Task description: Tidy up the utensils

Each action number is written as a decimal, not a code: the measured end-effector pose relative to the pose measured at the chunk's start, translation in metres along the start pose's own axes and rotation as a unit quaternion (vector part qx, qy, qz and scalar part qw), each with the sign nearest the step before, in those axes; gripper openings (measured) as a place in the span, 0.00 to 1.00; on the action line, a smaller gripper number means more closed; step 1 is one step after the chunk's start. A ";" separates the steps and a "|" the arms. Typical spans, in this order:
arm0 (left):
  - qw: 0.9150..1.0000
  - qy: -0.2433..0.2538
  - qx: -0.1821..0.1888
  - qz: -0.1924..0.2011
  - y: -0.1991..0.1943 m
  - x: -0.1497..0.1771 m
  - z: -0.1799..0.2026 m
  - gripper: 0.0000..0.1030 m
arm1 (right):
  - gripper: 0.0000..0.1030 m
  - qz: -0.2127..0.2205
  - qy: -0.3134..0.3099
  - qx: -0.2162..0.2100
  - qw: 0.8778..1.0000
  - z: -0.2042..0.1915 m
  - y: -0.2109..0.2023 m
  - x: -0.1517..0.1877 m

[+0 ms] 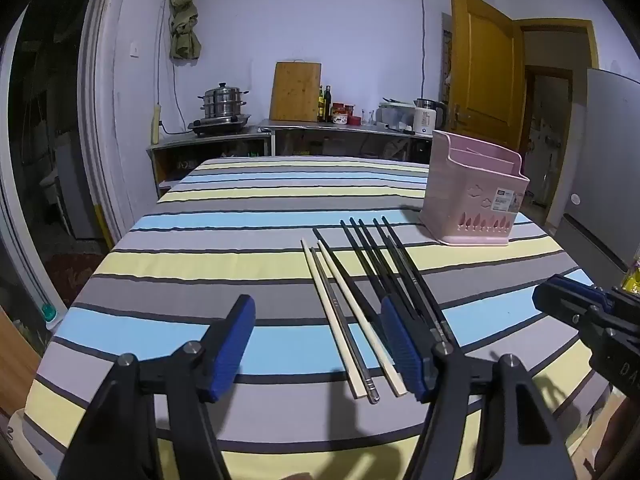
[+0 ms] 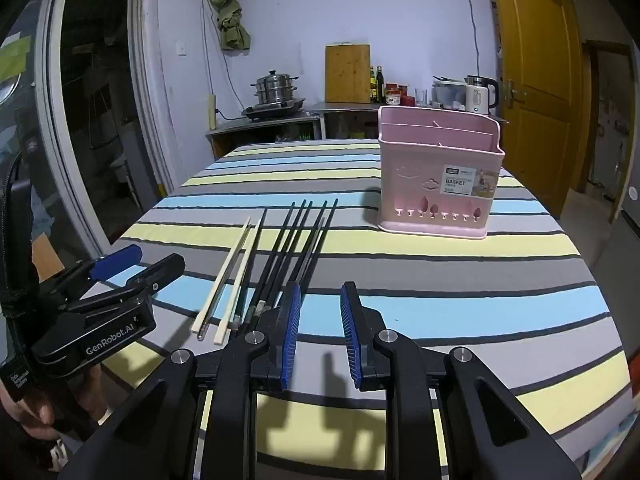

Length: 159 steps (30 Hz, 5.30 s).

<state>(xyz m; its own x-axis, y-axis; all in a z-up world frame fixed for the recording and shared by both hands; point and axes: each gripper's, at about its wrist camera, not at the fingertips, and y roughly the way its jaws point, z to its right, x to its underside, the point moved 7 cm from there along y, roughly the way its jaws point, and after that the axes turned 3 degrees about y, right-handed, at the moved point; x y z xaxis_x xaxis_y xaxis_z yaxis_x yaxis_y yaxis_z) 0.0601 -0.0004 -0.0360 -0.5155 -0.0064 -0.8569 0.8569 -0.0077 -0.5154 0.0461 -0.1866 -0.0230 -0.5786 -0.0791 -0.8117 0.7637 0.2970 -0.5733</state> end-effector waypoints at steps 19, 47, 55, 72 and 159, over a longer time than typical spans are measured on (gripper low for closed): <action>1.000 0.001 0.007 0.002 -0.003 -0.002 0.002 0.66 | 0.21 0.005 -0.002 0.002 1.000 -0.002 -0.002 -0.002; 1.000 0.000 0.013 0.004 -0.008 -0.007 0.006 0.66 | 0.21 0.010 -0.003 0.001 1.000 -0.003 -0.008 -0.003; 1.000 0.000 0.013 0.004 -0.007 -0.007 0.006 0.66 | 0.21 0.009 -0.002 0.001 1.000 -0.003 -0.008 -0.004; 1.000 0.001 0.015 0.004 -0.008 -0.007 0.009 0.66 | 0.21 0.009 -0.002 0.001 1.000 -0.004 -0.009 -0.003; 0.970 0.000 0.130 -0.206 0.178 -0.051 0.004 0.18 | 0.20 -0.150 0.035 0.006 0.988 0.009 0.174 -0.033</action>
<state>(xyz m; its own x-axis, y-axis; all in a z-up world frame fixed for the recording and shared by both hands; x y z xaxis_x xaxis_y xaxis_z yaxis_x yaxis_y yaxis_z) 0.2391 -0.0057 -0.0846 -0.8142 0.0508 -0.5784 0.5482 -0.2607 -0.7946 0.2008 -0.1406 -0.0967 -0.7972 -0.0965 -0.5959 0.5582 0.2581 -0.7885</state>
